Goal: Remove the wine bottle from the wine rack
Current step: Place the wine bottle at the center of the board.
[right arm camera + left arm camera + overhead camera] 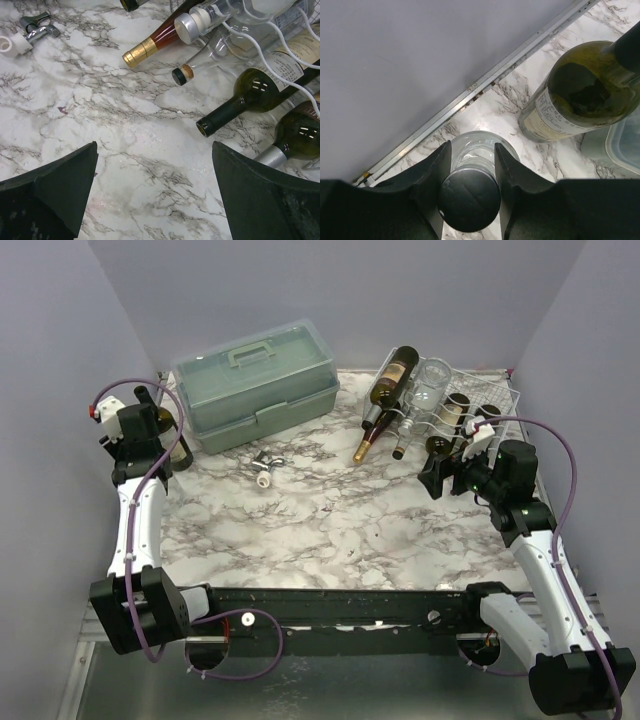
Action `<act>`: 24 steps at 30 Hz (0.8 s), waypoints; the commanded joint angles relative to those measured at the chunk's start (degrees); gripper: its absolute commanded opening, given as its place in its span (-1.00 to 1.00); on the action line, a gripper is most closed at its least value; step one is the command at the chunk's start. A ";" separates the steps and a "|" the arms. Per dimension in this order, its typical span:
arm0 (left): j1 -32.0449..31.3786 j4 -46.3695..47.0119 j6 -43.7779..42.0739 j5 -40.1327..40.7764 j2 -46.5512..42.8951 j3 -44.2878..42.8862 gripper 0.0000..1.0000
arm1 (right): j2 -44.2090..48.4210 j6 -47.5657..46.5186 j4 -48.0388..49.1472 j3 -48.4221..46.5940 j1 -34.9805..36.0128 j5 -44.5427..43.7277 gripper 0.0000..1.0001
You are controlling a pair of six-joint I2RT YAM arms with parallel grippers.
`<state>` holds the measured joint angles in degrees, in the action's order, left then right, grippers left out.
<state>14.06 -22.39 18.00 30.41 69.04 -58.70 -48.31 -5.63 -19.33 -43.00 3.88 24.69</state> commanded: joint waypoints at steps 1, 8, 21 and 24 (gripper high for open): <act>0.70 7.49 1.07 3.14 -1.69 -2.10 -0.04 | 0.78 -0.70 0.96 0.46 -0.36 -1.10 0.99; 0.71 6.90 1.46 2.74 -4.46 -2.02 0.75 | 1.05 -0.79 0.95 0.45 -0.36 -1.15 0.99; 0.65 2.35 7.69 -11.03 -24.13 4.43 0.97 | 0.89 -1.39 0.79 0.48 -0.32 -0.42 0.99; 0.62 1.69 8.66 -16.19 -29.68 6.92 0.97 | 0.86 -1.85 0.53 0.63 -0.32 -0.01 0.99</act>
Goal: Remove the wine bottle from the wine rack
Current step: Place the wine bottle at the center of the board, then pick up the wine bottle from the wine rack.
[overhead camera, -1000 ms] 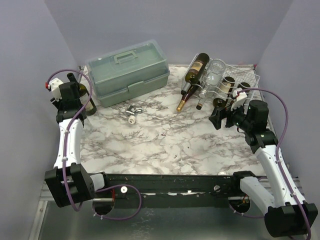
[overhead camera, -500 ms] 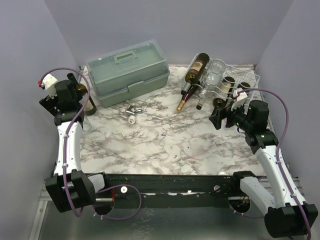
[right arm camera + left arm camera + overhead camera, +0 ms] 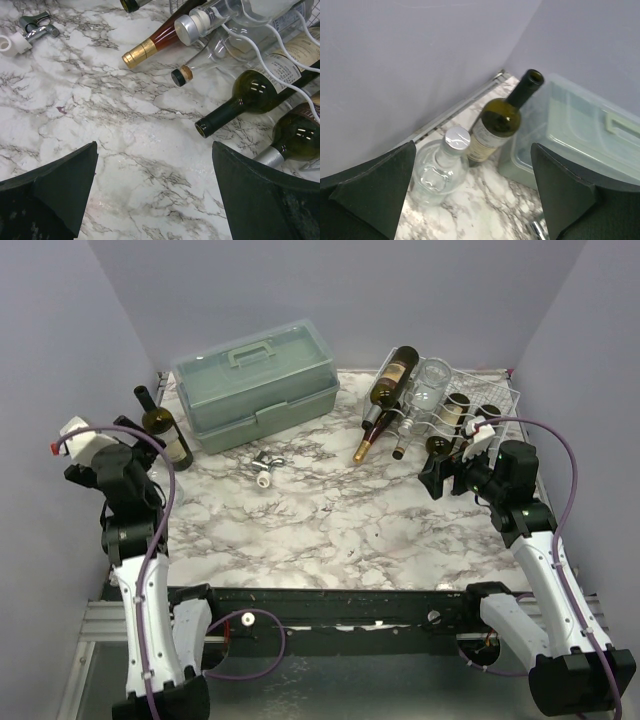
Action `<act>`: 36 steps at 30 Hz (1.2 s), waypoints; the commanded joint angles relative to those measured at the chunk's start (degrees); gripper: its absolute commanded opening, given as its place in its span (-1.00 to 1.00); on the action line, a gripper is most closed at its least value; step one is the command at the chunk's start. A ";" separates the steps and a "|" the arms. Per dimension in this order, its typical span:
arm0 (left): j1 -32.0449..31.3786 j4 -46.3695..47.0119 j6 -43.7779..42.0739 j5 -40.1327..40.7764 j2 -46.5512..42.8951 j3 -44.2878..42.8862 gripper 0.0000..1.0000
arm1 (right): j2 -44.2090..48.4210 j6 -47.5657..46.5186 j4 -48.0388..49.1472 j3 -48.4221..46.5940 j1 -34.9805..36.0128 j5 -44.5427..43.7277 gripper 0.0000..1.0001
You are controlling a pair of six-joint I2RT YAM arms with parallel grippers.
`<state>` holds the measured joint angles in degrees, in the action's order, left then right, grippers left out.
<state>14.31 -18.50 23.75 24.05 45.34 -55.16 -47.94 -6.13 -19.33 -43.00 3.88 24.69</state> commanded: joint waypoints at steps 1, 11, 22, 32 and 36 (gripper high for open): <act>0.37 -2.48 3.20 -11.34 -7.23 3.98 0.97 | 0.52 -1.69 0.44 0.63 -0.36 0.16 0.99; -1.93 -0.49 0.06 -35.80 -16.59 10.48 0.97 | 0.41 -3.87 -0.06 1.29 -0.90 3.35 0.99; -9.11 4.24 -3.94 -55.54 -17.63 18.22 0.97 | 0.04 -5.42 0.28 2.30 -1.28 8.50 0.99; -13.62 6.62 -7.17 -50.17 -22.97 27.49 0.97 | -5.83 -10.03 -5.86 -4.87 -1.27 10.60 0.99; -14.13 6.21 -7.14 -49.15 -23.27 27.28 0.98 | -9.25 -6.64 -4.07 -8.91 -1.24 10.62 0.99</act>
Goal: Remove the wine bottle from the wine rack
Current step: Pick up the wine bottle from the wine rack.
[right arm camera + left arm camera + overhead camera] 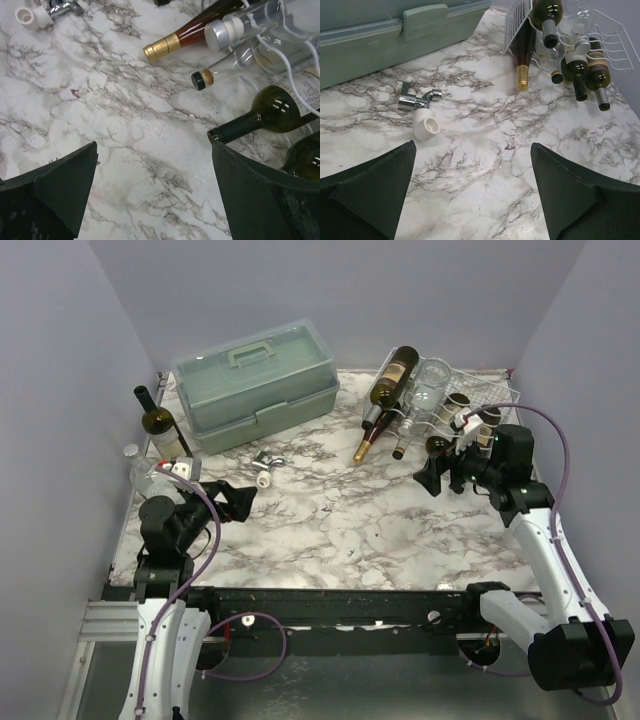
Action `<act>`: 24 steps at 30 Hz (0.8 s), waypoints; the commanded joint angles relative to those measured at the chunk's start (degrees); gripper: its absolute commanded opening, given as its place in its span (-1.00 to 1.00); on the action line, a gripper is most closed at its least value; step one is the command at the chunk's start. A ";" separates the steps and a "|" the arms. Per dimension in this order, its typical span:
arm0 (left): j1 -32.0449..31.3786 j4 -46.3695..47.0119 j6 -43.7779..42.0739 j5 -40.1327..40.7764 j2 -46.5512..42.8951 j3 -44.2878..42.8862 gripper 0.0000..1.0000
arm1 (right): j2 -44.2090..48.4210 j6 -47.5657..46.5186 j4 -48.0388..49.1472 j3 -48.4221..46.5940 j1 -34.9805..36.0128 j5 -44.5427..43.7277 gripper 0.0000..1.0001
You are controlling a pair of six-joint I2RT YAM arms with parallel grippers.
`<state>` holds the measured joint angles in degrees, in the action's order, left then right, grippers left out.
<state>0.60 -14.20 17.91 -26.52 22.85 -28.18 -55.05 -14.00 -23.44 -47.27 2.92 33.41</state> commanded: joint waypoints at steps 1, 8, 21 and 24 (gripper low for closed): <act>-0.46 1.90 -1.30 1.39 -0.71 0.32 0.97 | -3.15 2.34 0.75 -5.74 -0.33 2.05 0.99; -2.71 0.89 -1.51 3.33 -1.57 0.25 0.97 | -13.57 8.07 0.64 -16.80 0.49 -1.34 0.99; -2.71 -0.35 -1.98 4.84 -1.67 -0.32 0.97 | -26.46 20.59 -0.85 -29.82 12.85 -29.73 0.99; -2.68 -0.41 -2.00 4.98 -1.60 -0.38 0.97 | -28.60 25.58 0.45 -30.27 15.10 -40.11 0.99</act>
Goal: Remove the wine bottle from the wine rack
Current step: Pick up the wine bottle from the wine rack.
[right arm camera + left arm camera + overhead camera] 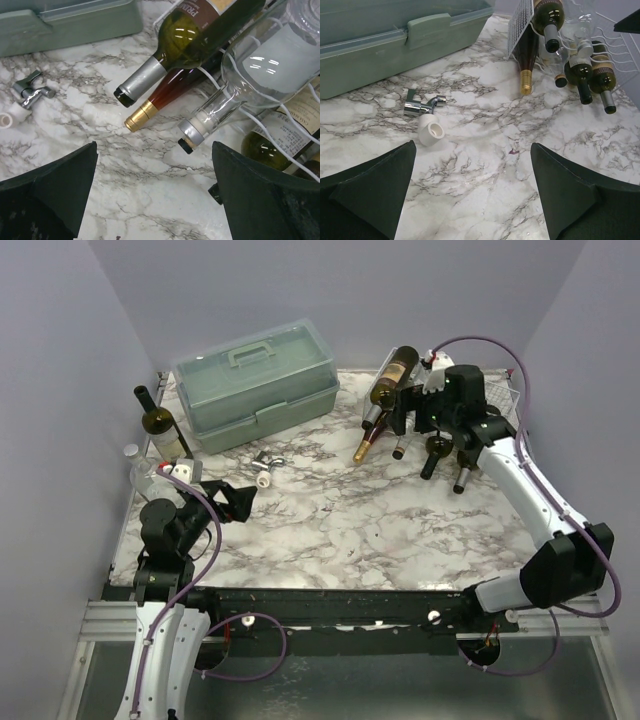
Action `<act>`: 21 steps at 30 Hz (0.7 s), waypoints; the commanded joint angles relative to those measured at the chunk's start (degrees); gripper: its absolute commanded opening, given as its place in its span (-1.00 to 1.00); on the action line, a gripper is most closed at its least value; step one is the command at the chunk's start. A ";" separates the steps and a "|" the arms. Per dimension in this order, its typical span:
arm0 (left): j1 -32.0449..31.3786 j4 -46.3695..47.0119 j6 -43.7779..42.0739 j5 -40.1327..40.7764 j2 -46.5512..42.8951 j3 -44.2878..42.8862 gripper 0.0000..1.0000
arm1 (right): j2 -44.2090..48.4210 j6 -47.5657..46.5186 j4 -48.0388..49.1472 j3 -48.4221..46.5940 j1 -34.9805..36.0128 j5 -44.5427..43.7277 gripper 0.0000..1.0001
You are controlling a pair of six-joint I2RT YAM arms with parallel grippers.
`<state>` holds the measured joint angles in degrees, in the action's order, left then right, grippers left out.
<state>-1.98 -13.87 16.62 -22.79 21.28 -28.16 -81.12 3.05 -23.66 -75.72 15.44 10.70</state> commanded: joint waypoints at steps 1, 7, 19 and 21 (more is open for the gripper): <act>-0.09 -0.73 -0.78 1.25 -0.04 -0.40 0.97 | -2.97 10.06 1.53 -1.60 2.97 -20.15 0.99; -0.13 -0.78 -0.89 1.41 0.09 -0.43 0.98 | -7.59 15.68 4.00 -2.10 4.42 -31.00 0.99; -0.13 -1.00 -1.19 1.71 0.26 -0.55 0.97 | -16.44 21.67 5.17 -5.05 4.69 -36.61 0.99; -0.12 -0.99 -1.24 1.77 0.28 -0.64 0.98 | -17.13 22.23 6.04 -4.65 4.68 -36.58 0.98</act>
<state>-1.98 -14.74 16.36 -22.17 21.41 -28.16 -96.40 22.63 -19.33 -79.15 19.81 -22.00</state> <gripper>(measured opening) 0.986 0.994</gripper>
